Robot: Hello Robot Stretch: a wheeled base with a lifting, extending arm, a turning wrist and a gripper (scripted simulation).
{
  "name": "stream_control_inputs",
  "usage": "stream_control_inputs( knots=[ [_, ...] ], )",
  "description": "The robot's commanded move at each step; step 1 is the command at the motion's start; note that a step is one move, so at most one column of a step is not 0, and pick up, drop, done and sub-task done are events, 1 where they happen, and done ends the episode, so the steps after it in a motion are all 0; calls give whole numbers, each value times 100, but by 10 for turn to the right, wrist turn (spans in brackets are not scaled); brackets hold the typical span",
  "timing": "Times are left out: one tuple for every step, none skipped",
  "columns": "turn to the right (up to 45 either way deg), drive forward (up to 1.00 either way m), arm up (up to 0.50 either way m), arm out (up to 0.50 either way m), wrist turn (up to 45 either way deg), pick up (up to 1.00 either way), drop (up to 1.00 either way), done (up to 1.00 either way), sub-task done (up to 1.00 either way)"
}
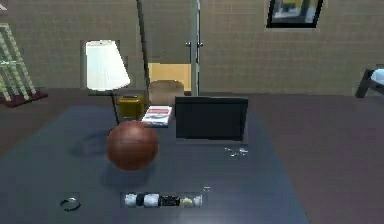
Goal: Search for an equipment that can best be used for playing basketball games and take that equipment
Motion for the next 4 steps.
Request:
stream_control_inputs(
  knots=[
    [-450, 0, 0, 0, 0, 0, 0, 0, 0],
    [-450, 0, 0, 0, 0, 0, 0, 0, 0],
    [-180, 0, 0, 0, 0, 0, 0, 0, 0],
    [0, 0, 50, 0, 0, 0, 0, 0, 0]
  ],
)
